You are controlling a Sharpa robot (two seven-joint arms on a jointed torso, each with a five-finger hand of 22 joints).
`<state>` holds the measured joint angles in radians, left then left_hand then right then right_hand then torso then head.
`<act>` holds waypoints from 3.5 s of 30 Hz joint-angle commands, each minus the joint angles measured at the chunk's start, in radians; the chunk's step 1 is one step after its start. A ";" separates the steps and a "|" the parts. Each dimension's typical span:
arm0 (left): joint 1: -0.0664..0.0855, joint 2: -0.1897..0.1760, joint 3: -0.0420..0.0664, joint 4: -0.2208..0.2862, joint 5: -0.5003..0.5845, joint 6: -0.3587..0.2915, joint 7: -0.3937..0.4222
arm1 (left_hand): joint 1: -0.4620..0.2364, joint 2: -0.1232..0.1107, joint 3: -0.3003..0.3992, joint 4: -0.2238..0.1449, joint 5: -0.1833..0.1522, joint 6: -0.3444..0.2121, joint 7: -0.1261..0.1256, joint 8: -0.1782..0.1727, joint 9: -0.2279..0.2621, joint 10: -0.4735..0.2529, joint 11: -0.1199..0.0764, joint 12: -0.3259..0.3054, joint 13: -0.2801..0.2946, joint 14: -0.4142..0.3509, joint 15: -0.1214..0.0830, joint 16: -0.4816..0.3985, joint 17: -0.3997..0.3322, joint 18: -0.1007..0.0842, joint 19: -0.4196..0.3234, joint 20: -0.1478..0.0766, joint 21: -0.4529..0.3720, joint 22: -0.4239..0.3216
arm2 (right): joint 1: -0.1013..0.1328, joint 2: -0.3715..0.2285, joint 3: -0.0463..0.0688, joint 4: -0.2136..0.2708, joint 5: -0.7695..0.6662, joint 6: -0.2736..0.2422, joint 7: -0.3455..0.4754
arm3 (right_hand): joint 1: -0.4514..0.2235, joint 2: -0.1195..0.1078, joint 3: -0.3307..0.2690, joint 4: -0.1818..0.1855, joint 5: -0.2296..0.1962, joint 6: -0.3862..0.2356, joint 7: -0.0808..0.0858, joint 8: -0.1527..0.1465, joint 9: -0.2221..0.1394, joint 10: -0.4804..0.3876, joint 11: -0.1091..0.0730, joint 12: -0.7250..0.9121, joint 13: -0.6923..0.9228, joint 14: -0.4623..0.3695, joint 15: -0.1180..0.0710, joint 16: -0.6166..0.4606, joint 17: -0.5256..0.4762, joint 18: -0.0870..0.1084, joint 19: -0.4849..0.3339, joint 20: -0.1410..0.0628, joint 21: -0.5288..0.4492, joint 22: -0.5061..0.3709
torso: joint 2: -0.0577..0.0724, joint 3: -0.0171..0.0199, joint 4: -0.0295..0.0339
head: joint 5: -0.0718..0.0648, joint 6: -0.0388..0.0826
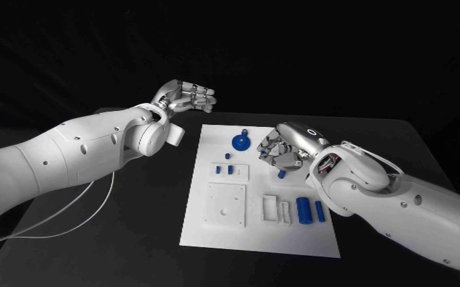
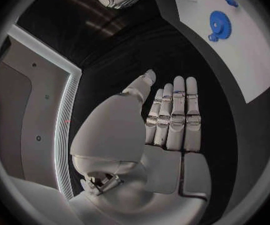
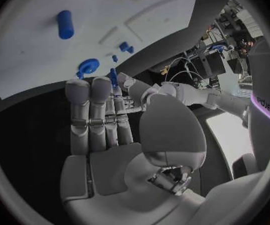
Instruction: Assemble the parts on the task board
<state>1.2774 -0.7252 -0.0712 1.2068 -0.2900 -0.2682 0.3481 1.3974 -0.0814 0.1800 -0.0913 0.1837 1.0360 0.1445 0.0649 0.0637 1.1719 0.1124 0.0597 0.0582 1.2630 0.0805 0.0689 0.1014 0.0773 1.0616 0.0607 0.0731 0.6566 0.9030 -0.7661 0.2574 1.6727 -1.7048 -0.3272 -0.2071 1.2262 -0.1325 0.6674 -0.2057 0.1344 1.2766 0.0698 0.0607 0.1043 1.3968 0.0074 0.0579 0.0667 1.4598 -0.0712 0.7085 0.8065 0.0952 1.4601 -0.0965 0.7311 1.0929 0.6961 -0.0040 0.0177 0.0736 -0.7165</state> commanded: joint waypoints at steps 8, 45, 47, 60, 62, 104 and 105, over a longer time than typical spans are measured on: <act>0.001 0.035 -0.002 -0.012 0.008 -0.031 0.013 | 0.002 0.009 0.005 0.001 0.003 -0.008 0.000 -0.001 0.001 -0.010 0.001 0.001 0.000 -0.006 0.000 -0.003 0.001 -0.001 0.002 0.000 0.006 0.000 | -0.043 0.058 -0.030 0.006 -0.078 0.006 0.007 | 0.005 0.014 -0.003 -0.003 -0.001 0.006 0.001 0.004 0.001 0.003 0.002 0.004 -0.001 -0.001 -0.003 0.000 -0.001 0.021 0.015 0.001 -0.017 0.024 | -0.004 -0.0108 0.0074 | 0.051 -0.017; 0.001 0.058 -0.008 -0.024 0.010 -0.018 0.004 | 0.003 0.009 0.006 0.008 0.002 -0.011 0.001 -0.001 0.001 -0.014 0.003 0.001 0.000 -0.011 0.002 -0.004 0.000 0.000 -0.001 0.002 0.006 0.001 | -0.086 0.114 -0.094 -0.039 -0.163 0.033 -0.008 | 0.005 0.015 -0.001 -0.009 -0.004 0.007 0.001 0.004 0.000 0.004 0.002 0.004 -0.001 -0.002 -0.003 0.006 -0.002 0.023 0.030 0.001 -0.048 0.067 | -0.004 -0.0074 0.0039 | 0.115 -0.060; 0.001 0.058 -0.008 -0.025 0.010 -0.018 0.004 | 0.003 0.009 0.006 0.008 0.002 -0.011 0.001 -0.001 0.001 -0.014 0.003 0.001 0.000 -0.011 0.002 -0.004 0.000 0.000 -0.001 0.002 0.006 0.001 | -0.086 0.115 -0.096 -0.039 -0.164 0.034 -0.008 | 0.005 0.015 -0.001 -0.009 -0.004 0.007 0.001 0.004 0.000 0.004 0.002 0.004 -0.001 -0.002 -0.003 0.006 -0.002 0.023 0.030 0.001 -0.048 0.067 | -0.004 -0.0076 0.0036 | 0.117 -0.061; 0.001 0.060 -0.009 -0.026 0.010 -0.013 0.004 | 0.005 0.008 0.005 0.008 0.002 -0.011 0.001 -0.001 0.001 -0.014 0.003 0.001 0.000 -0.012 0.002 -0.003 0.000 0.001 -0.001 0.002 0.006 0.000 | -0.087 0.118 -0.107 -0.044 -0.170 0.037 -0.007 | 0.005 0.016 -0.001 -0.011 -0.006 0.008 0.001 0.004 0.000 0.005 0.002 0.004 -0.001 -0.002 -0.003 0.008 -0.002 0.022 0.032 0.000 -0.052 0.075 | -0.004 -0.0071 0.0034 | 0.131 -0.072; 0.001 0.060 -0.009 -0.027 0.010 -0.012 0.003 | 0.005 0.008 0.005 0.008 0.002 -0.011 0.001 -0.001 0.001 -0.014 0.003 0.001 0.000 -0.012 0.002 -0.003 0.000 0.001 -0.001 0.002 0.006 0.000 | -0.088 0.118 -0.110 -0.046 -0.170 0.037 -0.007 | 0.005 0.016 -0.001 -0.011 -0.006 0.008 0.001 0.004 0.000 0.005 0.002 0.004 -0.001 -0.002 -0.003 0.008 -0.002 0.022 0.032 0.000 -0.052 0.075 | -0.004 -0.0073 0.0035 | 0.132 -0.073; 0.001 0.062 -0.010 -0.034 0.010 0.008 -0.009 | 0.006 0.010 -0.001 0.012 -0.001 -0.013 0.002 -0.001 0.001 -0.017 0.004 0.001 0.001 -0.015 0.003 -0.003 0.000 0.001 -0.001 0.004 0.004 -0.007 | -0.093 0.137 -0.155 -0.065 -0.262 0.100 -0.092 | -0.016 -0.003 -0.058 0.001 0.014 -0.006 0.002 0.003 -0.012 -0.018 0.004 0.003 -0.002 -0.004 -0.001 0.006 -0.005 0.014 0.036 0.002 -0.108 0.095 | -0.004 -0.0070 0.0031 | 0.135 -0.082; 0.001 0.061 -0.010 -0.034 0.010 0.009 -0.009 | 0.006 0.010 -0.001 0.012 -0.001 -0.013 0.002 -0.001 0.001 -0.017 0.004 0.001 0.001 -0.015 0.003 -0.003 0.000 0.001 -0.001 0.004 0.004 -0.007 | -0.093 0.136 -0.156 -0.065 -0.261 0.090 -0.095 | -0.027 -0.012 -0.067 0.008 0.011 -0.027 0.006 0.001 -0.018 -0.036 0.010 0.002 -0.004 -0.005 0.002 0.005 -0.006 0.016 0.035 0.003 -0.117 0.093 | -0.004 -0.0070 0.0031 | 0.135 -0.082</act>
<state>1.2773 -0.6650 -0.0822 1.1715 -0.2856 -0.2763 0.3361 1.4013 -0.0775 0.1799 -0.0857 0.1849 1.0288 0.1446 0.0650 0.0637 1.1622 0.1173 0.0597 0.0582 1.2520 0.0842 0.0689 0.1013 0.0773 1.0616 0.0607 0.0731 0.6500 0.8213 -0.6258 0.1129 1.6209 -1.9461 -0.2951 -0.2645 1.2112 -0.1373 0.6060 -0.1989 0.1475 1.2588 0.0746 0.0597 0.0910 1.3682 0.0150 0.0565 0.0652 1.4555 -0.0747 0.7143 0.8018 0.1082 1.4612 -0.0942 0.6164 1.1876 0.6917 -0.0111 0.0209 0.2087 -0.7986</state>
